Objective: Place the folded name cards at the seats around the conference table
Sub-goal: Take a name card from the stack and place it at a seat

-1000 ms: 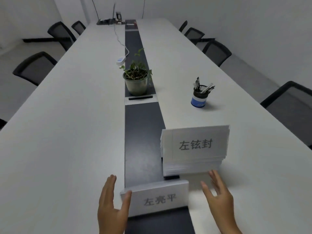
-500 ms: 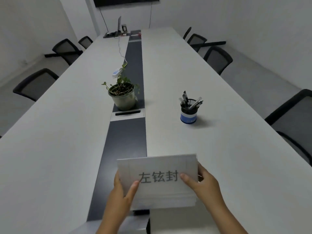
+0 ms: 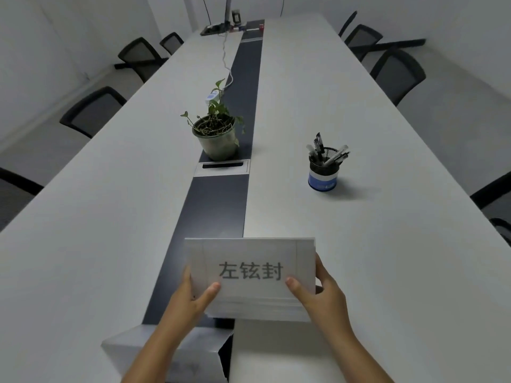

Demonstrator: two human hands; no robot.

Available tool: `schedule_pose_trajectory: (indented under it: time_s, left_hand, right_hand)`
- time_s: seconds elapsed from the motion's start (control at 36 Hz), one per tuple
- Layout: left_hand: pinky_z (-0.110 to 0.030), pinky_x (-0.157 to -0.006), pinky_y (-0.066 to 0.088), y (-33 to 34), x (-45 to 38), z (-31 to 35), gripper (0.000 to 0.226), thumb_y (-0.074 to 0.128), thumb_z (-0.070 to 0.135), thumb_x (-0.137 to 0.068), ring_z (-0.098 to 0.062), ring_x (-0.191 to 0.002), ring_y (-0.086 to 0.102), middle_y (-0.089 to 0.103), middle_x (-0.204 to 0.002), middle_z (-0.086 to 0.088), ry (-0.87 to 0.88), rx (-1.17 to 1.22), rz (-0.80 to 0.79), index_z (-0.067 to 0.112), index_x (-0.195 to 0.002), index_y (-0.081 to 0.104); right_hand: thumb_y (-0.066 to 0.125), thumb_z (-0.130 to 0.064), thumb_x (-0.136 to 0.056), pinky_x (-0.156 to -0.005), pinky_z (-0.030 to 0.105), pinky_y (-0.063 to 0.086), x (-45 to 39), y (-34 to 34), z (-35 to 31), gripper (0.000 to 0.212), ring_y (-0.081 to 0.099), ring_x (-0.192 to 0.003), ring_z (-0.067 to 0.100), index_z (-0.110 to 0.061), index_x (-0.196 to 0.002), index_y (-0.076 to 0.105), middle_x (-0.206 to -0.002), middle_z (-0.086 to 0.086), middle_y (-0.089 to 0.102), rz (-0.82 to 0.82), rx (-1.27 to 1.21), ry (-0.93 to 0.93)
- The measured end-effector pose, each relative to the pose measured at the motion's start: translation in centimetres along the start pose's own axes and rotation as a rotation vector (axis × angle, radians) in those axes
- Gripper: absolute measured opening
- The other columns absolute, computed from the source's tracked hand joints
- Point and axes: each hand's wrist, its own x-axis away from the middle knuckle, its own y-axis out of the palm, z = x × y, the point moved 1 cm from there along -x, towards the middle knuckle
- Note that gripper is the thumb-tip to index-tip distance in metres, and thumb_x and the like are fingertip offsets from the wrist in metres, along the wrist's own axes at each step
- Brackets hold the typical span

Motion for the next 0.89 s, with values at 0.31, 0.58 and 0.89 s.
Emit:
schedule_pose_trajectory:
  time_s: [0.31,0.58,0.89]
  left_hand:
    - [-0.019,-0.071,0.043,3.5,2.9,2.4,0.061,0.065,0.020,-0.078,-0.010,-0.084,0.056,0.058,-0.100,0.005,0.223,-0.013,0.035,0.018,-0.131,0.035]
    - [-0.003,-0.057,0.043,15.7,10.4,7.6,0.067,0.067,0.017,-0.075,-0.004,-0.072,0.060,0.057,-0.087,0.021,0.456,-0.045,-0.307,0.026,-0.132,0.032]
    - [-0.002,-0.058,0.043,36.8,24.8,12.6,0.072,0.068,0.016,-0.074,0.019,-0.074,0.058,0.057,-0.088,0.025,0.543,-0.050,-0.613,0.030,-0.134,0.030]
  right_hand:
    - [0.073,-0.021,-0.069,-0.071,0.017,0.050,4.4,-5.4,0.3,0.060,0.063,-0.076,-0.007,-0.023,-0.125,0.051,-0.092,-0.019,0.064,0.207,-0.124,0.002]
    - [0.074,-0.006,-0.067,-0.060,0.008,0.051,16.4,-19.2,5.0,0.047,0.065,-0.082,0.005,-0.014,-0.112,0.059,-0.089,-0.013,0.068,0.626,-0.222,0.070]
    - [0.076,0.002,-0.061,-0.052,-0.001,0.043,30.1,-38.4,17.6,0.058,0.058,-0.058,-0.018,-0.003,-0.117,0.057,-0.052,-0.036,0.061,0.953,-0.294,0.166]
